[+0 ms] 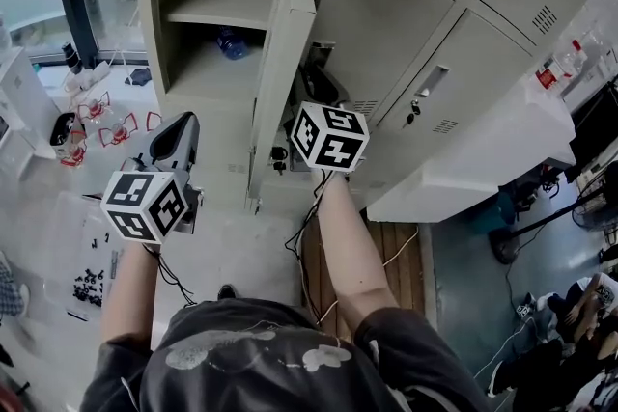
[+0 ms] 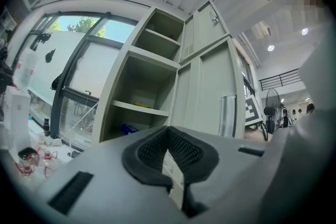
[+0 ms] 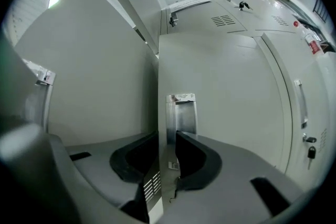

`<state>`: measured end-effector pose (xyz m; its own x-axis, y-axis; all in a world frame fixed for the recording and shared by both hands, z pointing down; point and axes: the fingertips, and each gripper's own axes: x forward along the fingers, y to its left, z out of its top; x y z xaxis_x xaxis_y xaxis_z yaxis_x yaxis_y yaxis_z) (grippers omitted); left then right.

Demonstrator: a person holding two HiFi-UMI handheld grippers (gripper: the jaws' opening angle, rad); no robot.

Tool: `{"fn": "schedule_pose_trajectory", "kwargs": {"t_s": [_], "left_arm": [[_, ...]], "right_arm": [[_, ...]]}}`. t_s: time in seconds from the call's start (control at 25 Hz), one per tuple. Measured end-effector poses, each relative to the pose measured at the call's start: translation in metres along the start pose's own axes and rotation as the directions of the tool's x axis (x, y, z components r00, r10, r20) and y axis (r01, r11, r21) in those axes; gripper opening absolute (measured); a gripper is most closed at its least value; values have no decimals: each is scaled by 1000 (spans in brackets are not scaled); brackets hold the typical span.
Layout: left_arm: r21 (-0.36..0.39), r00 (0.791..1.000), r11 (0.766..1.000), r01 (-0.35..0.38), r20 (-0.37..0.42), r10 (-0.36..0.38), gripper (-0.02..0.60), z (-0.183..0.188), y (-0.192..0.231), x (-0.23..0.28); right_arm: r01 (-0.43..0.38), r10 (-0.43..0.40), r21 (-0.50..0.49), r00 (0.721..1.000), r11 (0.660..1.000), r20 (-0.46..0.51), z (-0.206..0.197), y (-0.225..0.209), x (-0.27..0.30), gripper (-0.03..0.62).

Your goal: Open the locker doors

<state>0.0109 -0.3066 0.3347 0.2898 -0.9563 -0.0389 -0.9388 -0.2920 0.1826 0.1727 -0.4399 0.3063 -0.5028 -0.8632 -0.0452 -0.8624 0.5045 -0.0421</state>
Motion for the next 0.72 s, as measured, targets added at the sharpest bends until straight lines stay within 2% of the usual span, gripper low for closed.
{"fn": "schedule_pose_trajectory", "kwargs": {"t_s": [0.72], "left_arm": [[-3,1000,1000,2,-4,-2,9,-7,-56,-18]], "right_arm": [[-117,117,-2,993,993,-10,4,-3,-67,124]]}}
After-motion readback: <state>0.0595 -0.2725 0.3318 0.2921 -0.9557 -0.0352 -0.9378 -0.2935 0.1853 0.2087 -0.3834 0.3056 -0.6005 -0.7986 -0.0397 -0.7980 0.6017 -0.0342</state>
